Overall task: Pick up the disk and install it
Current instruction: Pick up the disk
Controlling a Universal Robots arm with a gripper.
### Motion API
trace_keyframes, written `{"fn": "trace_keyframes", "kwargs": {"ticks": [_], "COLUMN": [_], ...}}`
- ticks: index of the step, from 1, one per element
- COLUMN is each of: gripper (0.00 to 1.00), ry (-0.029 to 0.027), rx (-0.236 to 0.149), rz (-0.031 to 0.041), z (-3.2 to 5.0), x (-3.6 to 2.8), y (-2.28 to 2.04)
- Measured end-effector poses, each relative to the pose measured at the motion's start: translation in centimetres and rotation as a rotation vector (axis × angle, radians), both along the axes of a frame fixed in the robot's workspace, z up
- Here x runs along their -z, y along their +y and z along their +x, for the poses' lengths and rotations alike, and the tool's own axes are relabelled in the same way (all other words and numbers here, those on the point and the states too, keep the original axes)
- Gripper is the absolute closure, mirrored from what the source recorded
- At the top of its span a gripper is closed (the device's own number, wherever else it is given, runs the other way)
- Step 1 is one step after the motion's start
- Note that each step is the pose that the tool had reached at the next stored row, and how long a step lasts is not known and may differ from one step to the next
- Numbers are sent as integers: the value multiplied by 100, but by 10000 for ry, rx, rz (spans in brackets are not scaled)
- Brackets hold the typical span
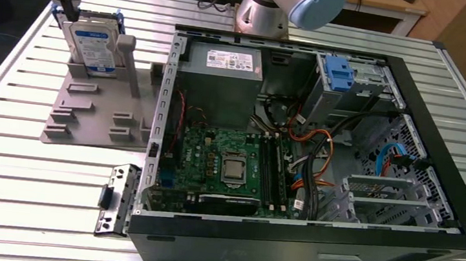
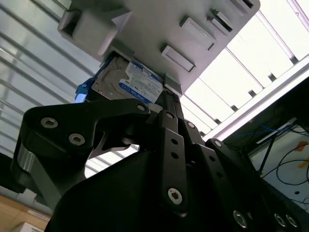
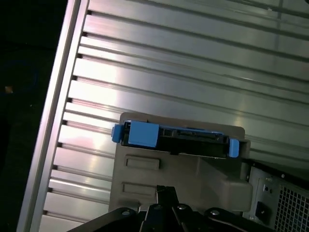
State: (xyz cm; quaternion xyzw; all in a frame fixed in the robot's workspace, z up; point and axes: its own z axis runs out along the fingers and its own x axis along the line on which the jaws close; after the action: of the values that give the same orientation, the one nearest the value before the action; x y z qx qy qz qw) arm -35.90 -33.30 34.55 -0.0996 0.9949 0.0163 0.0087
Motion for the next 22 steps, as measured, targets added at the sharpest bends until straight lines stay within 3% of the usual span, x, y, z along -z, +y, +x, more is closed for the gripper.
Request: {"fn": "trace_keyframes", "kwargs": {"ticks": [10,22], "gripper": [90,90], "ry": [0,-1], "rx": [-1172,-2279], "rz": [-15,-22], "z": [0,0], "x": [1,2], "y": [0,0]}}
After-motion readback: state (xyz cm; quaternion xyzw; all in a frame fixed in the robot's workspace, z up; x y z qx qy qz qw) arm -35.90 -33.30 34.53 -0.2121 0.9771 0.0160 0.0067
